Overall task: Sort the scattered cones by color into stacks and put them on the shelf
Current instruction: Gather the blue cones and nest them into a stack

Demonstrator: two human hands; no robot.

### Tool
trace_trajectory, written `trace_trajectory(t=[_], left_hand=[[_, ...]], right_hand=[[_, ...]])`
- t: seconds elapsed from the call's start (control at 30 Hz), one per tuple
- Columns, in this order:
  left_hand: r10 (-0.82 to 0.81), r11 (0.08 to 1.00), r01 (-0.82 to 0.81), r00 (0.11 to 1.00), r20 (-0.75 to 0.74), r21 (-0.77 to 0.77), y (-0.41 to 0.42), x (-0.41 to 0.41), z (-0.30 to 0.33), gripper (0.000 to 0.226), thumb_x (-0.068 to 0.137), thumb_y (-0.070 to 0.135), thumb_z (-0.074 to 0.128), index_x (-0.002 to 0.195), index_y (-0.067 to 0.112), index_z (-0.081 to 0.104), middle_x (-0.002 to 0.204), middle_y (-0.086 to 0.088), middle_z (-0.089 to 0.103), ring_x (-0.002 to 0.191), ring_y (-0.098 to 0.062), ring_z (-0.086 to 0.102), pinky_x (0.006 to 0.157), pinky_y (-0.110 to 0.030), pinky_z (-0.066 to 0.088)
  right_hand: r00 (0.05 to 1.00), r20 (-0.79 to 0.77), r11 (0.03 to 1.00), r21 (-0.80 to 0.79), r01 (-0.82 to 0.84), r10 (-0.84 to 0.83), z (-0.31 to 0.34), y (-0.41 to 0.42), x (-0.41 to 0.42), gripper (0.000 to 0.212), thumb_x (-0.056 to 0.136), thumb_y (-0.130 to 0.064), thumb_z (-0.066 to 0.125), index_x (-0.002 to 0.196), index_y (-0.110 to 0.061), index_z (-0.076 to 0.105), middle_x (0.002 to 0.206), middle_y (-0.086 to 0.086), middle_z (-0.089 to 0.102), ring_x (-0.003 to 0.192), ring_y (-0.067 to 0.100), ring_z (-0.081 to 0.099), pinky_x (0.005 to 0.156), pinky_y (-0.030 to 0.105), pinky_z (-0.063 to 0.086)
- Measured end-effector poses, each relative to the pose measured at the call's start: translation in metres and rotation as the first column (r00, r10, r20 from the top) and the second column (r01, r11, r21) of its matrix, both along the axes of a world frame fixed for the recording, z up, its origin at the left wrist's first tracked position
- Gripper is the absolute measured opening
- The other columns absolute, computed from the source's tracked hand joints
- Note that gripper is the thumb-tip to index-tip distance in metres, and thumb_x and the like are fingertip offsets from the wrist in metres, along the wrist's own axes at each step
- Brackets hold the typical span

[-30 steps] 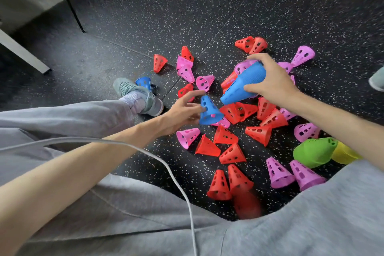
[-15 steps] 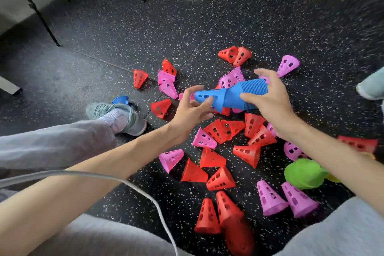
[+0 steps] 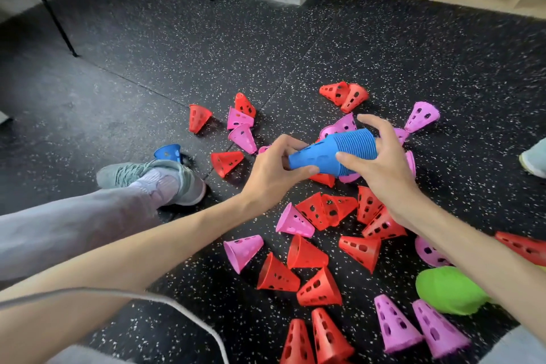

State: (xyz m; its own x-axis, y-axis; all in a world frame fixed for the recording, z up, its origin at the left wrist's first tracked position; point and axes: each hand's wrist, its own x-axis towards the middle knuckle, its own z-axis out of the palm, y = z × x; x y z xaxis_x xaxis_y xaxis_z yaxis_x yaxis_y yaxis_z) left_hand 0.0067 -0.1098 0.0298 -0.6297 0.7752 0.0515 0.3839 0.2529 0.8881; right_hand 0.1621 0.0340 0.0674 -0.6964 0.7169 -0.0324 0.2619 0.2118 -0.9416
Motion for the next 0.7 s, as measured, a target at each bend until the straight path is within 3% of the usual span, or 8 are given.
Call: trace_trajectory(t=[0.17,0.27,0.4,0.5,0.53,0.63,0.7], left_hand=[[-0.157,0.986,0.153,0.985,-0.072,-0.067,-0.01,-0.035,0.008,0.03,0.089,0.027,0.078,0.116,0.022,0.065,0.103,0.006,0.072,0.095,-0.013,0.067,0.078,-0.019,0.05],[-0.217,0.97,0.199,0.967,-0.132,-0.142,-0.015,-0.08,0.009,0.019,0.099,0.029,0.066,0.118,0.024,0.068,0.103,0.01,0.074,0.096,-0.01,0.069,0.085,-0.024,0.052],[-0.137,0.961,0.078,0.968,-0.211,-0.266,-0.046,-0.162,0.002,0.024,0.094,0.026,0.073,0.117,0.025,0.065,0.1,0.006,0.073,0.093,-0.012,0.069,0.086,-0.028,0.054],[-0.123,0.915,-0.017,0.94,-0.319,-0.403,-0.083,-0.214,-0.016,0.037,0.085,0.027,0.083,0.118,0.016,0.07,0.103,-0.003,0.075,0.093,-0.017,0.07,0.087,-0.033,0.055],[-0.131,0.894,-0.044,0.925,-0.355,-0.445,-0.095,-0.227,-0.023,0.039,0.084,0.029,0.084,0.118,0.014,0.071,0.106,-0.006,0.075,0.097,-0.02,0.07,0.088,-0.034,0.054],[-0.11,0.861,-0.128,0.898,-0.426,-0.492,-0.12,-0.254,-0.042,0.042,0.083,0.03,0.083,0.119,0.012,0.072,0.11,-0.011,0.072,0.101,-0.028,0.068,0.089,-0.036,0.053],[-0.065,0.854,-0.176,0.897,-0.436,-0.489,-0.125,-0.262,-0.049,0.043,0.085,0.026,0.083,0.122,0.011,0.07,0.115,-0.012,0.071,0.106,-0.029,0.067,0.092,-0.036,0.052]], right_hand=[[1.0,-0.018,0.999,0.037,0.008,-0.007,0.002,-0.008,-0.017,0.071,0.072,-0.04,0.076,0.133,-0.055,0.042,0.133,0.0,0.061,0.128,0.022,0.057,0.111,0.053,0.044],[1.0,-0.023,0.999,0.041,0.016,-0.015,-0.002,-0.013,-0.021,0.072,0.073,-0.036,0.077,0.132,-0.057,0.041,0.133,0.002,0.061,0.128,0.023,0.057,0.112,0.053,0.043],[1.0,-0.009,1.0,0.016,-0.018,0.018,-0.013,-0.014,-0.021,0.074,0.081,-0.017,0.084,0.13,-0.054,0.043,0.126,0.002,0.065,0.115,0.022,0.064,0.106,0.048,0.048],[0.999,-0.006,0.999,0.012,-0.032,0.032,-0.021,-0.014,-0.017,0.075,0.08,-0.007,0.082,0.128,-0.051,0.047,0.116,0.0,0.068,0.097,0.005,0.066,0.093,0.019,0.052],[0.999,-0.007,0.999,0.008,-0.037,0.037,-0.023,-0.014,-0.017,0.075,0.079,-0.006,0.083,0.127,-0.052,0.048,0.113,-0.001,0.068,0.093,0.003,0.066,0.087,0.015,0.051],[0.999,0.004,0.999,0.037,-0.039,0.039,-0.03,-0.007,-0.017,0.077,0.074,-0.012,0.087,0.127,-0.055,0.05,0.111,-0.011,0.069,0.101,0.015,0.067,0.093,0.031,0.051],[0.999,-0.001,0.997,0.066,-0.033,0.033,-0.028,-0.008,-0.021,0.075,0.071,-0.018,0.085,0.122,-0.061,0.051,0.106,-0.029,0.067,0.1,0.004,0.067,0.092,0.019,0.051]])
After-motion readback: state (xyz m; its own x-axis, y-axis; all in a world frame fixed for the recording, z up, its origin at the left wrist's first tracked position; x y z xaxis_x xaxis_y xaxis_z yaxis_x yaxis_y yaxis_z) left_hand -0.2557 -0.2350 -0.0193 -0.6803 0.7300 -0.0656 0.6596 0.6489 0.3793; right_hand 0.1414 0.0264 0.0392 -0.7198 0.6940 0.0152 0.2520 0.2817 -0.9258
